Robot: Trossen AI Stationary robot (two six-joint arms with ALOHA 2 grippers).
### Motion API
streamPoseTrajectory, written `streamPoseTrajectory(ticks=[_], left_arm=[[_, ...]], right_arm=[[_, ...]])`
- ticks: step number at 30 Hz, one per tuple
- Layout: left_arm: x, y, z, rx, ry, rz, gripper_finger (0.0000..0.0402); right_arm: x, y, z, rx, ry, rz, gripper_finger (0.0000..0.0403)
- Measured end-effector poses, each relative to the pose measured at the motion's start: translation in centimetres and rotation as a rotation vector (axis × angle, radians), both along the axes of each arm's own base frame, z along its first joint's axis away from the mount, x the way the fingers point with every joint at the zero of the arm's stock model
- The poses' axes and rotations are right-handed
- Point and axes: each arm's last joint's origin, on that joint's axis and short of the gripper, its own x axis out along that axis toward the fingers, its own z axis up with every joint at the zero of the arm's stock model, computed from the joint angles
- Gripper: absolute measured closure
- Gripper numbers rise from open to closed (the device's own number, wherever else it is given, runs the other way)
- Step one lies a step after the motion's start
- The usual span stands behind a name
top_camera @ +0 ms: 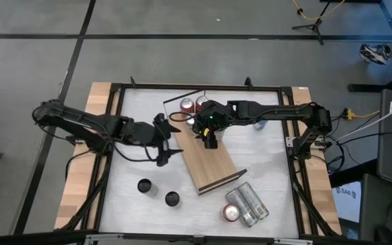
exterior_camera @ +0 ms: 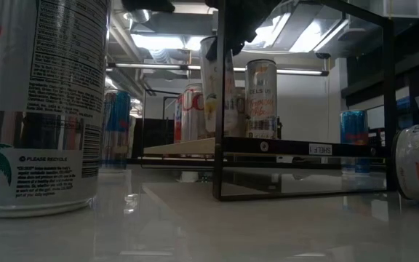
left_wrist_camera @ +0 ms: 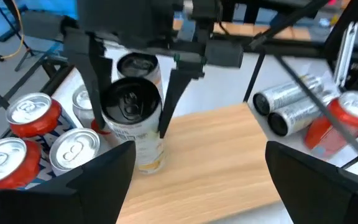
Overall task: Place canned beverage on shelf
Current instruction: Align the yellow soda can with the other yellow soda can
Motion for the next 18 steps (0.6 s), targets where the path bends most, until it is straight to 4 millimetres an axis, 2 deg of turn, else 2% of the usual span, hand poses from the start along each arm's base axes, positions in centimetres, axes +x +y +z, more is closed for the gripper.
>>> streamPoseTrajectory(ticks=[8, 12, 18], left_arm=[[2.5, -0.5, -3.0, 0.056, 0.115, 0.006, 0.005], [3.6, 0.0, -4.4, 0.133, 0.142, 0.15, 0.005], [4.6, 1.8, -5.6, 0.163, 0.152, 0.337, 0.005]], right_arm=[[0.0, 0.0, 0.0, 0.0, -0.003, 0.0, 0.0139], [0.0, 0.0, 0.0, 0.0, -0.003, 0.0, 0.0139], [0.0, 0.0, -0.1, 0.0, 0.003, 0.0, 0.0139]])
